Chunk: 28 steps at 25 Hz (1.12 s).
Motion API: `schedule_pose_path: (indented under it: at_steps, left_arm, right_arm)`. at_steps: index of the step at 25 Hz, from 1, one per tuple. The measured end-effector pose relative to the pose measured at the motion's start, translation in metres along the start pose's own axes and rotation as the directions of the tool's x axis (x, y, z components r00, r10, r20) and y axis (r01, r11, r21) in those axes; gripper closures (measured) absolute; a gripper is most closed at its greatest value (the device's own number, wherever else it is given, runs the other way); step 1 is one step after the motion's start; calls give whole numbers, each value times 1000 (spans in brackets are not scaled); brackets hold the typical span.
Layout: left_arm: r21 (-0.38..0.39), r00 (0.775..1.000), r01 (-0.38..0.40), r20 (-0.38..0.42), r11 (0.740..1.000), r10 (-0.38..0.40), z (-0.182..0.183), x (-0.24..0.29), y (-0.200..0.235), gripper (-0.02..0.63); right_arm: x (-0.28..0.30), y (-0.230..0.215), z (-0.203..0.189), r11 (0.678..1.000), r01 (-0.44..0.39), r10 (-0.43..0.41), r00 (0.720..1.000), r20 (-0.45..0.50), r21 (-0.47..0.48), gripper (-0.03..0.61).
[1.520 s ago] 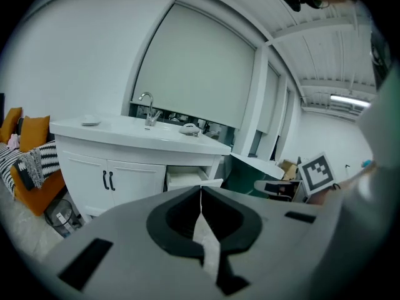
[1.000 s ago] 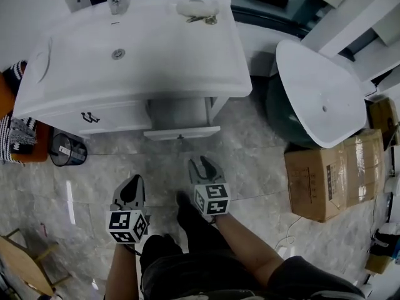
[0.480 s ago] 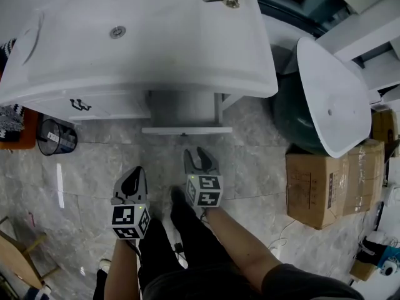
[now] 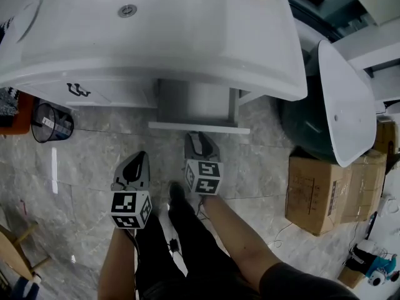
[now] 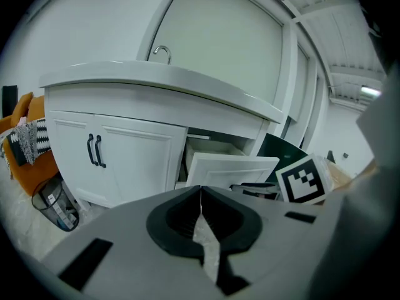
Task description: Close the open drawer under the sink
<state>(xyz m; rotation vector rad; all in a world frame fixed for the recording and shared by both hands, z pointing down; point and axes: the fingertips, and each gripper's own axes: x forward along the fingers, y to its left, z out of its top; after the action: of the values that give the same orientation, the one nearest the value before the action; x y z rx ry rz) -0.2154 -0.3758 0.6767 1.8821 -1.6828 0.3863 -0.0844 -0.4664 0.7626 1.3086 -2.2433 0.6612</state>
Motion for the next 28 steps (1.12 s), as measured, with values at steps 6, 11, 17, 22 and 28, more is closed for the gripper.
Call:
schedule_pose_path:
  at_steps: [6,11,17,22,28]
  left_arm:
    - [-9,1000,16,-12,1000,-16,-5,8,7,598]
    - [-3,999,26,-22,1000,-26,-5,12,11,598]
    - [5,999,35,-22,999,-35,1,20,16,598]
    - [12,999,39,-20,999,-39,8,25,18,598]
    - [9,999,43,-31,999,-42,15,29,15,598]
  right_arm:
    - [16,-6,7,999,42,-42,999,9,8,442]
    - [27,-10,18,998,56,-56,998,25,28,445]
    - [49,-17,39,998,63,-64,997,43,26,445]
    - [65,-23,54,998,58,-59,997,45,27,445]
    - [85,-29,73,999,46,-47,998,37,22,445]
